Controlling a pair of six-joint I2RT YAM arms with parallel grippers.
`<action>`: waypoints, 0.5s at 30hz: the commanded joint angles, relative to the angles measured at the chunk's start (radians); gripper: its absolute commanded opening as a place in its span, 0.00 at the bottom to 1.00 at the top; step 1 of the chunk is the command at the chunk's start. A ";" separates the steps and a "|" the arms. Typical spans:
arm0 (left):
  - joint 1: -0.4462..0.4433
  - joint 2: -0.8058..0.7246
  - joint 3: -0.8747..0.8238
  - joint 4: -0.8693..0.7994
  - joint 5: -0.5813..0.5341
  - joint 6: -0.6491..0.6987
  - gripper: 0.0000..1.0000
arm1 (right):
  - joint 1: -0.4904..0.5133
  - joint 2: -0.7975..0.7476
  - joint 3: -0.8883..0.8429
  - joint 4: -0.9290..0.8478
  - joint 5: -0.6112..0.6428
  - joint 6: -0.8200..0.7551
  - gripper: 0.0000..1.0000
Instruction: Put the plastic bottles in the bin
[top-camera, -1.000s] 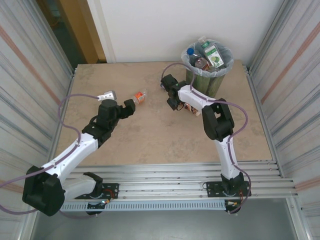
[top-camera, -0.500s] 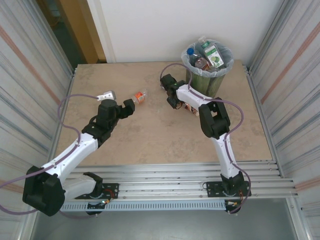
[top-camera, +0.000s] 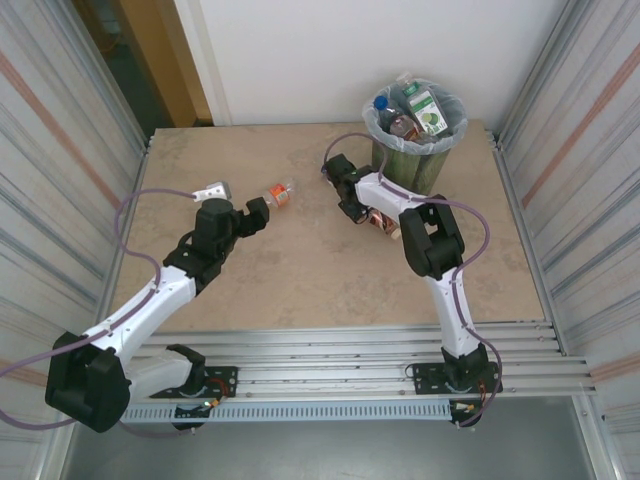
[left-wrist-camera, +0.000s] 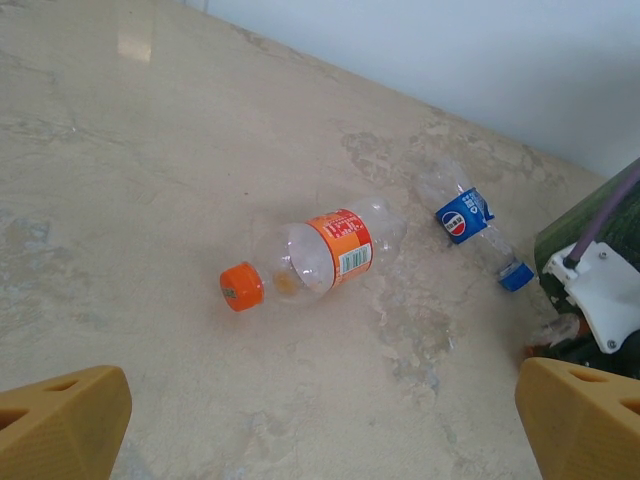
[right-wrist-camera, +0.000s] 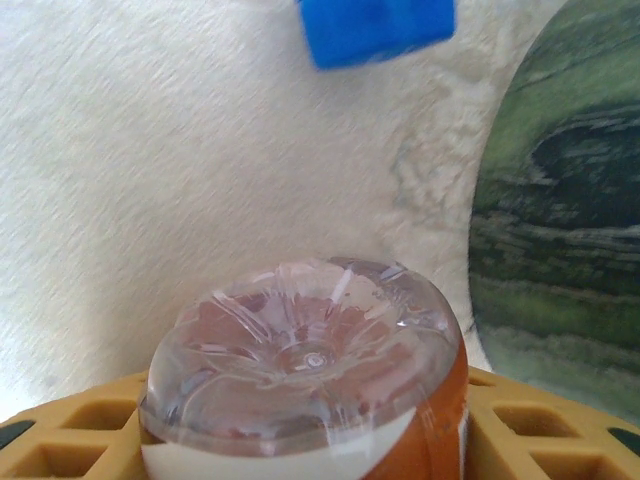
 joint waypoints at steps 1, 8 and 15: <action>0.007 -0.016 -0.010 -0.013 -0.010 -0.012 0.99 | 0.041 -0.116 -0.026 -0.027 0.034 0.035 0.48; 0.008 -0.016 -0.008 -0.012 -0.011 -0.007 0.99 | 0.096 -0.322 -0.031 -0.046 0.026 0.076 0.45; 0.009 -0.005 -0.010 -0.006 -0.015 0.002 0.99 | 0.087 -0.567 -0.033 0.012 0.001 0.109 0.45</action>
